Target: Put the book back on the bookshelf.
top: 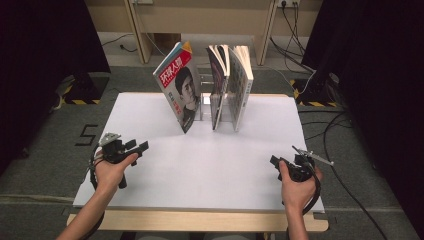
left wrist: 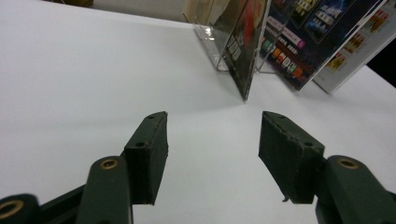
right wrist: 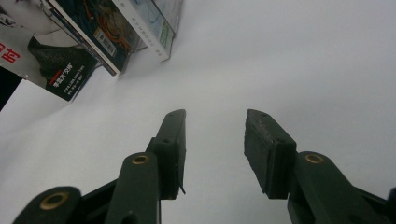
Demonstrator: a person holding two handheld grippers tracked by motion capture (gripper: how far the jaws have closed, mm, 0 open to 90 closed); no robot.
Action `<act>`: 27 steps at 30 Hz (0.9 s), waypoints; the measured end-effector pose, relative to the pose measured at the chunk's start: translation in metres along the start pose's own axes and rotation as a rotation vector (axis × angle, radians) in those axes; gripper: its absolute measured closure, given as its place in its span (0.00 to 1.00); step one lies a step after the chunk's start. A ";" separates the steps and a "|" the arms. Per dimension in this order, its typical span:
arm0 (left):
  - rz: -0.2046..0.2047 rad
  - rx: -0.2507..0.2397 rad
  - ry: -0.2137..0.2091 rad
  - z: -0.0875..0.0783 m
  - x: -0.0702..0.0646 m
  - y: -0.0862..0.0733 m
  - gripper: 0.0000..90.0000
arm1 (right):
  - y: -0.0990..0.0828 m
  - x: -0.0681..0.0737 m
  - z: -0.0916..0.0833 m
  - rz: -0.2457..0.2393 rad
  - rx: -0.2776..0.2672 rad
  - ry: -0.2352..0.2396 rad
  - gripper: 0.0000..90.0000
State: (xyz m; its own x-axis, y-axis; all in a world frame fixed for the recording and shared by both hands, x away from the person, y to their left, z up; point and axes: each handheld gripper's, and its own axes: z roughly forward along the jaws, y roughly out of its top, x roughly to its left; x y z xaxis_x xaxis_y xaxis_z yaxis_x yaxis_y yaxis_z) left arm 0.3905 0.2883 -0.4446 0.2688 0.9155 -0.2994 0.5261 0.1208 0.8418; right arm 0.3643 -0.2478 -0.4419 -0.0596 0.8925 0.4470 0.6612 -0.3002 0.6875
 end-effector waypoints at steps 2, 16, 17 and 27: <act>-0.004 0.005 0.006 -0.002 0.004 -0.005 0.46 | 0.000 0.000 0.000 0.007 0.002 0.000 0.66; -0.044 0.024 0.024 -0.005 0.030 -0.037 0.46 | -0.001 0.001 0.002 -0.007 0.012 -0.001 0.66; -0.047 0.017 0.024 -0.005 0.032 -0.040 0.46 | -0.001 0.001 0.002 -0.008 0.013 -0.001 0.65; -0.063 0.010 -0.025 -0.002 0.033 -0.054 0.47 | 0.000 0.000 0.001 -0.015 0.001 -0.003 0.65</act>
State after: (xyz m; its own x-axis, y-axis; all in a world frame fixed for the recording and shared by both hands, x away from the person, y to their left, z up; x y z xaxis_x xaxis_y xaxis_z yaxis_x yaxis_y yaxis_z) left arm 0.3694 0.3129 -0.4986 0.2548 0.8966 -0.3622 0.5505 0.1735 0.8166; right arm 0.3647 -0.2474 -0.4421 -0.0674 0.8981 0.4346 0.6608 -0.2862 0.6939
